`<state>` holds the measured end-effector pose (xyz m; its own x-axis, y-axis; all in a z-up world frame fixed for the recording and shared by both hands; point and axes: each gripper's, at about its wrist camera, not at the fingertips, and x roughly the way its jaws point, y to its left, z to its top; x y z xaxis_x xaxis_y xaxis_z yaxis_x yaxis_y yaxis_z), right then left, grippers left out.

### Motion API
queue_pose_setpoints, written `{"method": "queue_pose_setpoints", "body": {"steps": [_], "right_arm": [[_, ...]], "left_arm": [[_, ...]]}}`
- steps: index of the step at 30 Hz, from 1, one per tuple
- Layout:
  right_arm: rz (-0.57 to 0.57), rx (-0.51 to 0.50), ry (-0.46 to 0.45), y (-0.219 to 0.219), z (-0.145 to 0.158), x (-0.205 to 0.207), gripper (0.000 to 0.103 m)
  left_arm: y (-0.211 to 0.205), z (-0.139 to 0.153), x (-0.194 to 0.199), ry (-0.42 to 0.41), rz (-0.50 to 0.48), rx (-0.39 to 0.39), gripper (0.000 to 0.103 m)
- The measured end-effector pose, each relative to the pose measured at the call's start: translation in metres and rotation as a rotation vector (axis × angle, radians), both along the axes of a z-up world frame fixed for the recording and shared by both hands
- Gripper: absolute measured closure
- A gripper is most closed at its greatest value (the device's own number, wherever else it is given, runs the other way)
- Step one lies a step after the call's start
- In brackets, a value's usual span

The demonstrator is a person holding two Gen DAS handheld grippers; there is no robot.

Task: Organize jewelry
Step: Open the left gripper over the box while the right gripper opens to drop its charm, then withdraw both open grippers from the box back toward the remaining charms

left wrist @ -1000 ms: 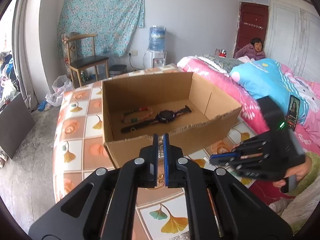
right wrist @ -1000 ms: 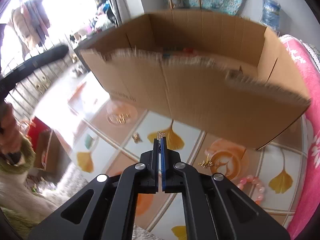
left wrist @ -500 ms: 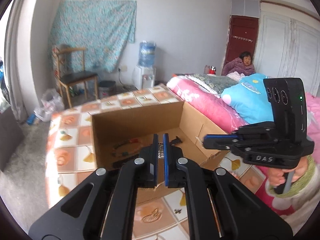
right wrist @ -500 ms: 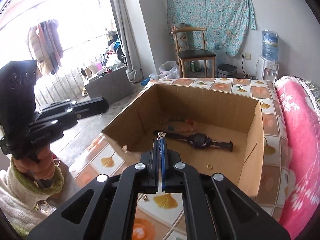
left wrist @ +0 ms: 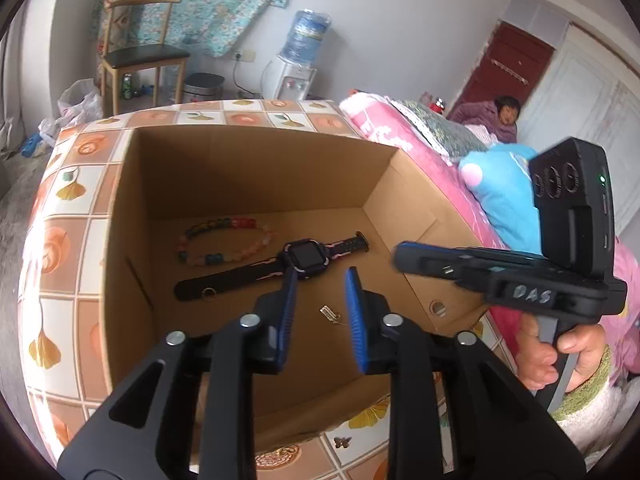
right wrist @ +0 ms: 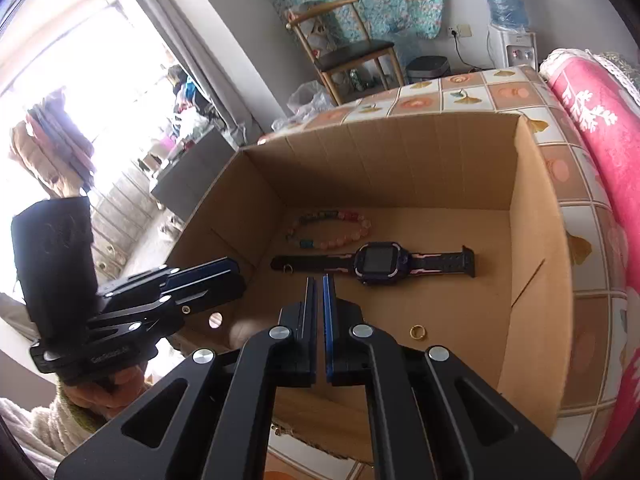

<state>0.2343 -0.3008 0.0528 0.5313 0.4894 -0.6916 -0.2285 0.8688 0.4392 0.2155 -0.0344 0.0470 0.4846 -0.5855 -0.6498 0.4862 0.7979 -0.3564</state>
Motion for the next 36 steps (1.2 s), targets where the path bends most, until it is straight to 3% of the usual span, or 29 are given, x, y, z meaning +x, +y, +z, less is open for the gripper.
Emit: {"method": "queue_pose_setpoints", "body": {"steps": [1,5,7,10,11,15,18,22,24,28,32,36], "right_arm": [[-0.008,0.002,-0.008,-0.003,0.003,-0.003,0.097],[-0.037,0.016,-0.055,-0.015,0.018,-0.016,0.071],[-0.039,0.021,-0.083,-0.018,0.028,-0.025,0.069],[-0.02,0.037,-0.167,-0.021,0.05,-0.053,0.056],[-0.002,0.047,-0.197,-0.021,0.057,-0.063,0.047],[0.088,0.033,-0.279,-0.016,0.071,-0.104,0.018],[0.148,0.019,-0.256,-0.009,0.064,-0.128,0.011],[0.15,0.007,-0.129,0.0,0.031,-0.143,0.01],[0.127,-0.011,-0.048,0.006,0.01,-0.143,0.01],[0.078,-0.07,0.086,0.02,-0.035,-0.141,0.01],[0.076,-0.149,0.121,0.034,-0.057,-0.138,0.01],[0.082,-0.222,0.127,0.042,-0.068,-0.138,0.01]], "left_arm": [[0.003,0.001,-0.001,-0.003,0.009,0.0,0.071],[0.018,0.012,-0.01,-0.025,0.049,-0.008,0.055],[0.026,0.02,-0.018,-0.04,0.065,-0.013,0.049],[0.039,0.036,-0.035,-0.071,0.092,-0.015,0.028],[0.045,0.041,-0.043,-0.087,0.101,-0.018,0.021],[0.066,0.058,-0.081,-0.166,0.132,-0.009,0.011],[0.078,0.054,-0.105,-0.169,0.143,0.016,0.008],[0.079,0.027,-0.121,-0.102,0.145,0.085,0.008],[0.076,0.005,-0.123,-0.043,0.145,0.109,0.008],[0.062,-0.048,-0.113,0.071,0.173,0.232,0.008],[0.056,-0.082,-0.106,0.141,0.166,0.284,0.008],[0.055,-0.088,-0.107,0.11,0.181,0.323,0.008]]}}
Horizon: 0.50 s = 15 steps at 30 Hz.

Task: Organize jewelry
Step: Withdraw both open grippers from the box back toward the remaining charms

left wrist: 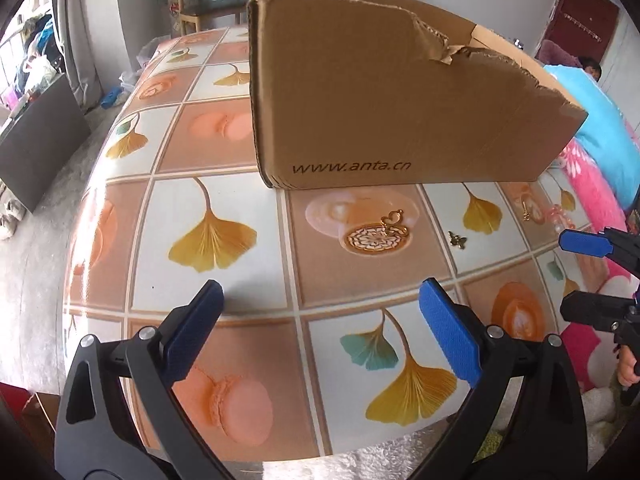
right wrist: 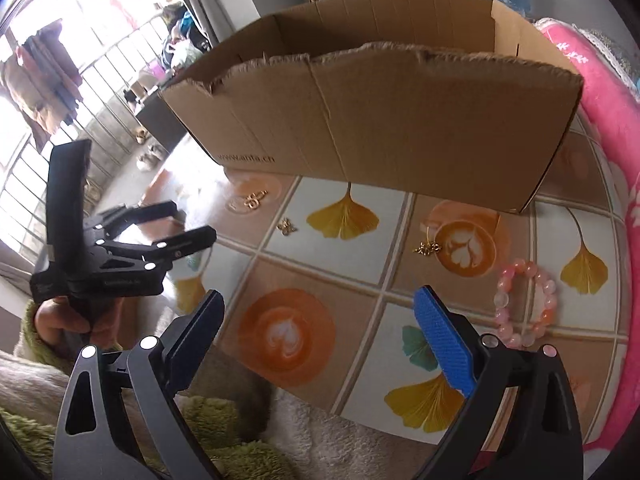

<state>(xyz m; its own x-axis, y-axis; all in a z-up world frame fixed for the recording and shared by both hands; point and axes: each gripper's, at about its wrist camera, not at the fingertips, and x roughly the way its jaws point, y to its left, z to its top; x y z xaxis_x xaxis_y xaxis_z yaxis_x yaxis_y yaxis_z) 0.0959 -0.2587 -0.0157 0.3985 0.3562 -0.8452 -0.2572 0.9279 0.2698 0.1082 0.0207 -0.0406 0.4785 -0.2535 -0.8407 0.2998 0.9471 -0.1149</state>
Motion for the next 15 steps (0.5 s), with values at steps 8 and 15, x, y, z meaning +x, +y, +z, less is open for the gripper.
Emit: {"method": "queue_pose_setpoints", "body": {"steps": [8,15], "right_arm": [[-0.023,-0.058,0.023,0.003,-0.017,0.002,0.009],[-0.013,-0.088,-0.022,0.011,-0.022,0.001,0.006]], "left_arm": [[-0.007,-0.005,-0.011,-0.083,0.007,0.049,0.008],[-0.013,-0.006,-0.009,-0.096,-0.01,0.088,0.008]]}}
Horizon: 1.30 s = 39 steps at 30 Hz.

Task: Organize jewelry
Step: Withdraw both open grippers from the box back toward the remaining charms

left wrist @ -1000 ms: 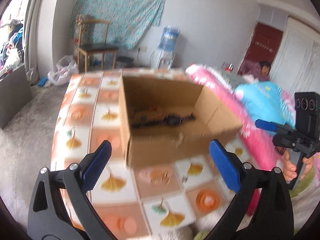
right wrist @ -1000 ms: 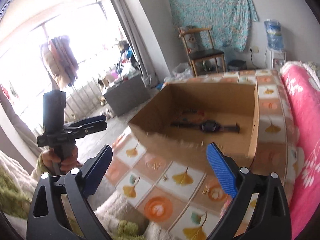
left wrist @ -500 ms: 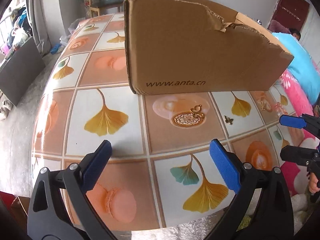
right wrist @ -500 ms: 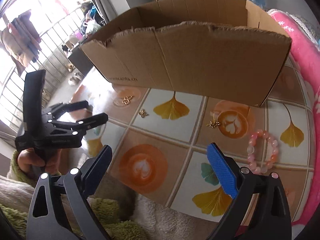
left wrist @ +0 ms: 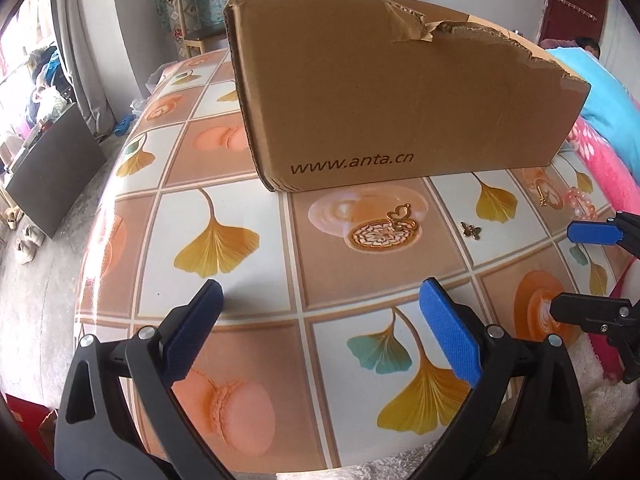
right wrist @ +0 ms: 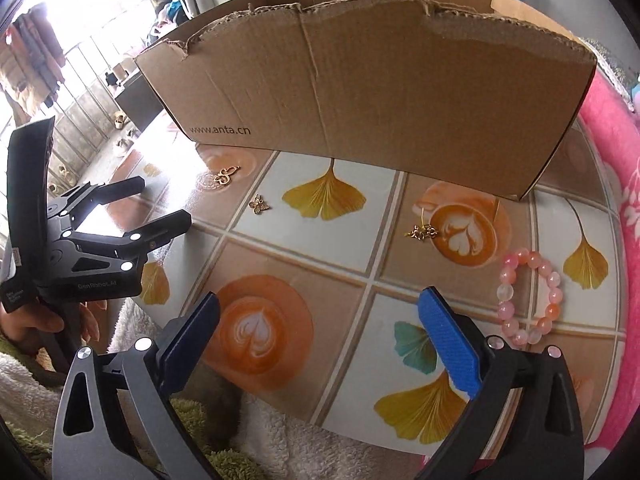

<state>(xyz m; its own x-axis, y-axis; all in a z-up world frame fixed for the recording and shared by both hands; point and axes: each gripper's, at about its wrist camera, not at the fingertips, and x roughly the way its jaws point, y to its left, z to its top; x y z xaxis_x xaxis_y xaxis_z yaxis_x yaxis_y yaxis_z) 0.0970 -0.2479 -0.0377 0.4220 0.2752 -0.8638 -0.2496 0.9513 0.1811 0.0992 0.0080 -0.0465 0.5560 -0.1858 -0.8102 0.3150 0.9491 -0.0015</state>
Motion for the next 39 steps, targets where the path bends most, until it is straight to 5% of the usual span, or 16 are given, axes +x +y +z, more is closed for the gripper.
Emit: {"method": "queue_pose_setpoints", "body": {"steps": [17,39], "right_arm": [[0.017,-0.107,-0.062,0.016,-0.005,-0.005,0.006],[-0.01,-0.063,-0.057,0.009,-0.004,-0.002,0.006]], "left_arm": [[0.0,-0.001,0.002,0.014,-0.027,0.006,0.008],[0.0,-0.002,0.0,0.004,-0.042,0.005,0.008]]}}
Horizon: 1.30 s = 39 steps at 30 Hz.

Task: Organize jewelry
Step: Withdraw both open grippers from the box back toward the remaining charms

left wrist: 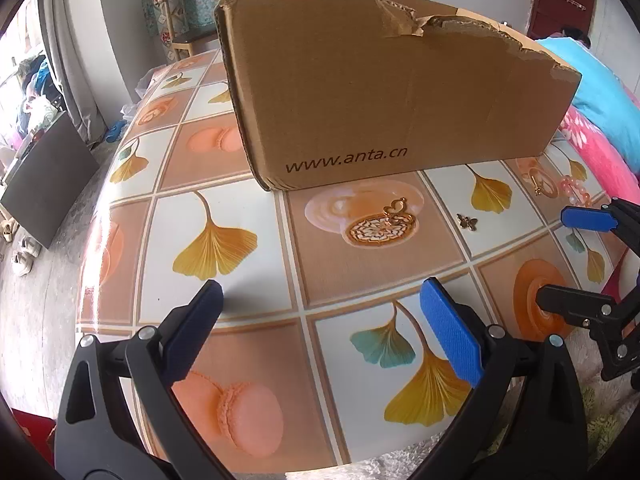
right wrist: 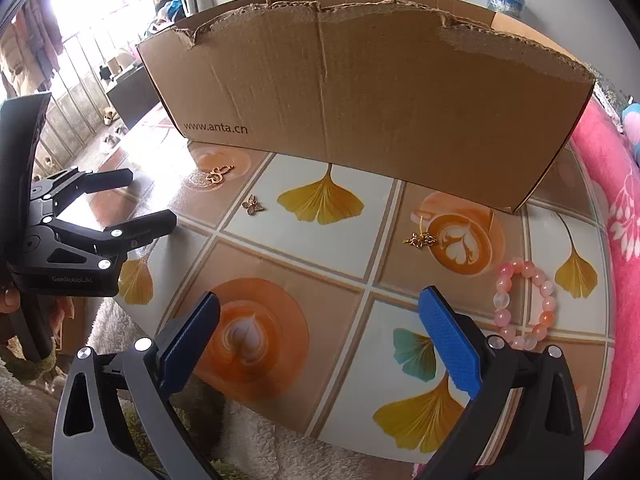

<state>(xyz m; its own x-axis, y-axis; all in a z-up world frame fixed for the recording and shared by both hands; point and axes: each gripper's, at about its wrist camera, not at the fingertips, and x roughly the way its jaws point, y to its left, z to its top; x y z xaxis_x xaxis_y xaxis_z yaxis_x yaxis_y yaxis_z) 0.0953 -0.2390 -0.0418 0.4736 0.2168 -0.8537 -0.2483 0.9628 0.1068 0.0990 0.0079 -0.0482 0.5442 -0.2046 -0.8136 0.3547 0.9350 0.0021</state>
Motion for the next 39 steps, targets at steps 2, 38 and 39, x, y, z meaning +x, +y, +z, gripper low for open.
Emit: {"method": "queue_pose_setpoints", "body": {"steps": [2,38,39], "right_arm": [[-0.006,0.013,0.0,-0.002,0.001,0.0,0.006],[-0.031,0.058,-0.011,-0.01,0.006,-0.002,0.006],[-0.031,0.057,-0.01,-0.01,0.006,-0.001,0.006]], "left_arm": [[0.0,0.0,-0.001,-0.001,-0.003,-0.001,0.008],[-0.001,0.002,0.003,0.01,-0.008,0.001,0.008],[-0.001,0.002,0.003,0.013,0.001,0.002,0.008]]}}
